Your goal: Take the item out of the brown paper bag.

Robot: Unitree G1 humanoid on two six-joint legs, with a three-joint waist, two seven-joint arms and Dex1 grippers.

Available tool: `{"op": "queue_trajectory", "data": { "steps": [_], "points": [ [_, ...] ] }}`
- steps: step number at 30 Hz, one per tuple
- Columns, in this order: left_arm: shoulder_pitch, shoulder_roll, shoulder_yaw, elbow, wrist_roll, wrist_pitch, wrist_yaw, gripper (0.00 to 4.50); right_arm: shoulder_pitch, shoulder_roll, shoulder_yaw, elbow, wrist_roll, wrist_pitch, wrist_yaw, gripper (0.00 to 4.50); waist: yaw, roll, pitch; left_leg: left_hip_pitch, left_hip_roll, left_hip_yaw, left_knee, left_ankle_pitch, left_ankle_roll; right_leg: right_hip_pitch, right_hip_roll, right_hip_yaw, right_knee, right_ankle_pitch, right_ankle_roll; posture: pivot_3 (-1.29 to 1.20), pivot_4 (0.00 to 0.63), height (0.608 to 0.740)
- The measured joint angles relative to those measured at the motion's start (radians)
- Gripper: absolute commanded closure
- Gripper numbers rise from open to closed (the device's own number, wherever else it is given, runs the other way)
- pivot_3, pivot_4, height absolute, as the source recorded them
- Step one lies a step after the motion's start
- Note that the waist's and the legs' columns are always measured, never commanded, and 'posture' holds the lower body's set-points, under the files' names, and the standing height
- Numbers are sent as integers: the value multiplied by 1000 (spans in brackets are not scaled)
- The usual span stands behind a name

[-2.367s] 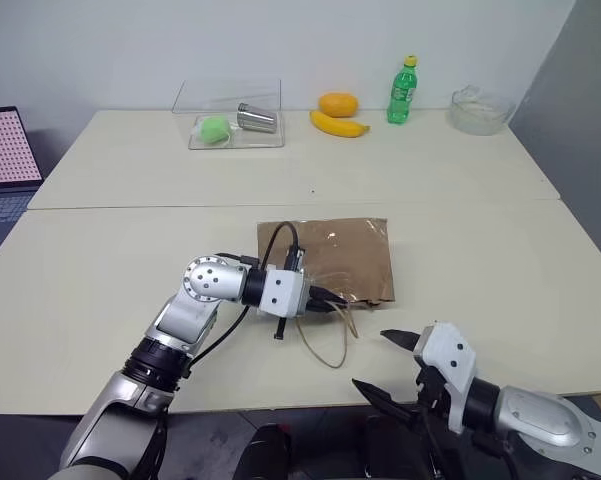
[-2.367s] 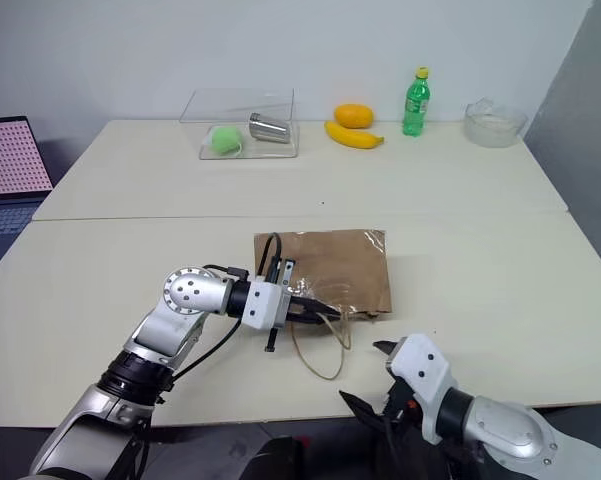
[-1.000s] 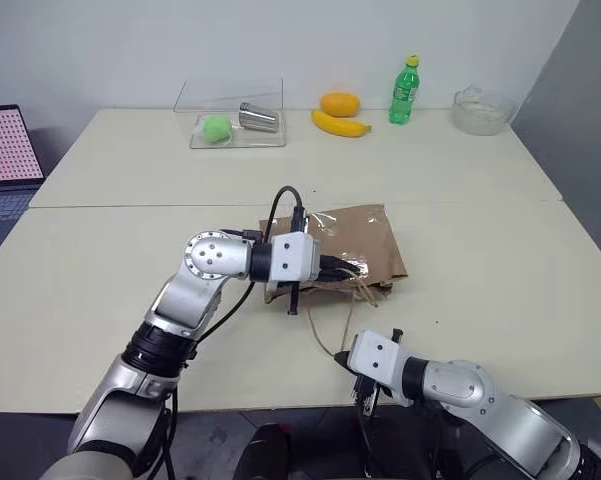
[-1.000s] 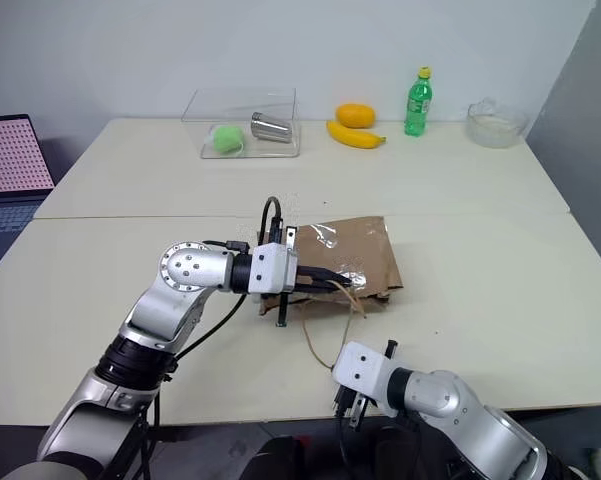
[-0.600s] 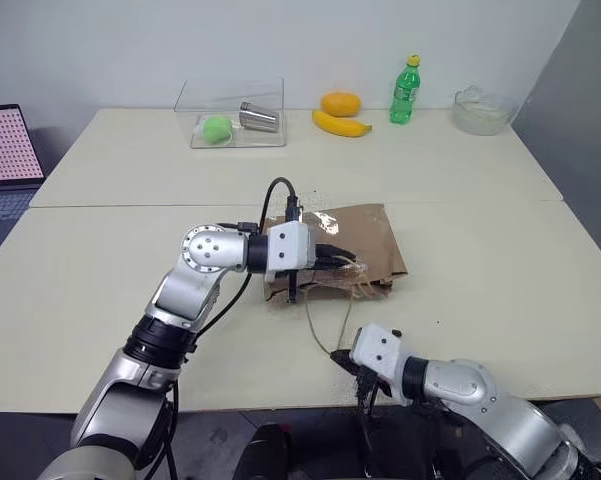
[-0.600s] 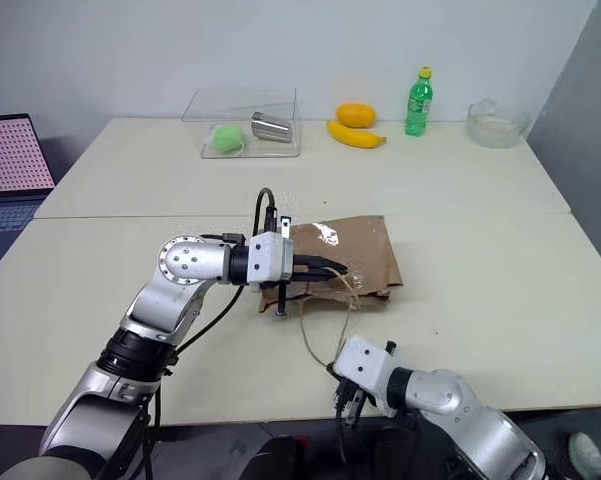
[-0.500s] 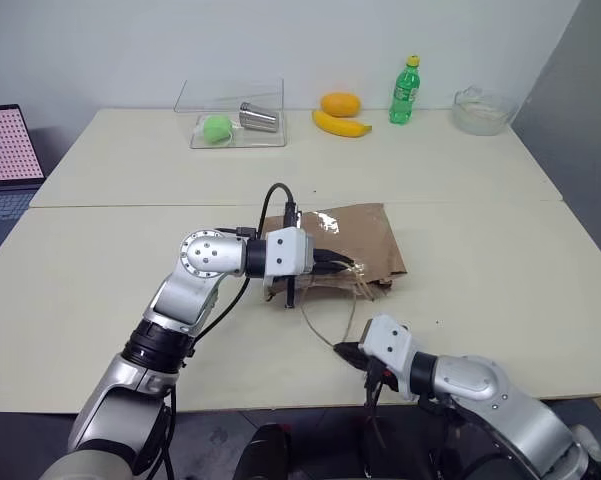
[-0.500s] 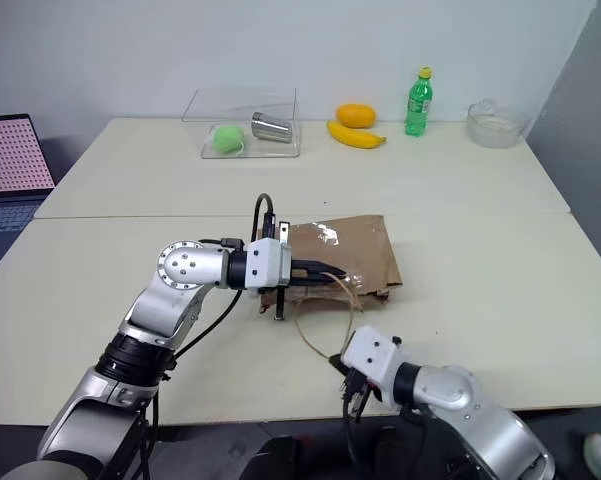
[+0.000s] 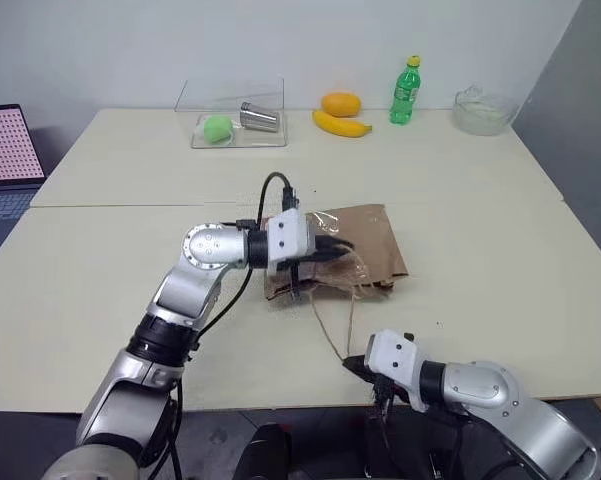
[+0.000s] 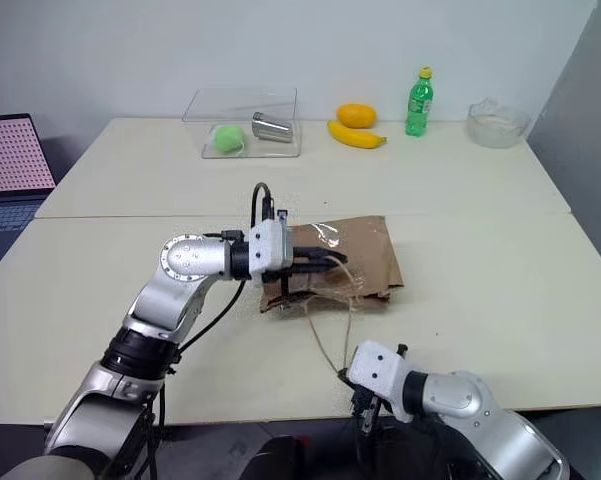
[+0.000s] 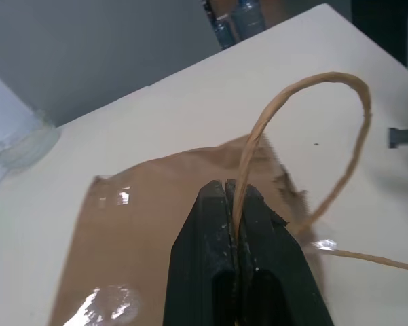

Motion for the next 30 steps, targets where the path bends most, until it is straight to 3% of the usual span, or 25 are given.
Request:
{"op": "queue_trajectory", "data": {
  "steps": [10,16,23,26,30],
  "points": [
    [-160,-42,37,227,3,-55,39,4500,7,10,47,50,-95,-80,3,4475,0,0,0,0,0,0,0,0,0,0,0,0,0,0,0,0,150,740],
    [-366,-72,131,353,1,-84,82,4500,12,19,50,57,-109,-93,17,4475,0,-3,0,1,0,-1,-1,0,0,1,0,-1,-1,0,0,0,150,740],
    [-387,-98,141,374,-20,-53,71,4500,13,68,36,82,-109,-105,18,4475,-10,-3,0,1,1,-1,-1,0,0,1,0,-1,0,0,0,0,150,740],
    [-343,-94,142,297,-58,1,32,4500,24,108,8,98,-98,-114,11,3913,-14,-3,0,1,0,-1,-1,0,0,0,0,0,1,0,0,0,150,740],
    [-273,-81,139,189,-91,90,8,4500,55,131,-57,92,-69,-101,-6,2508,-12,-3,0,0,0,-1,0,0,0,0,0,0,1,0,-1,0,150,740]
  ]
}}
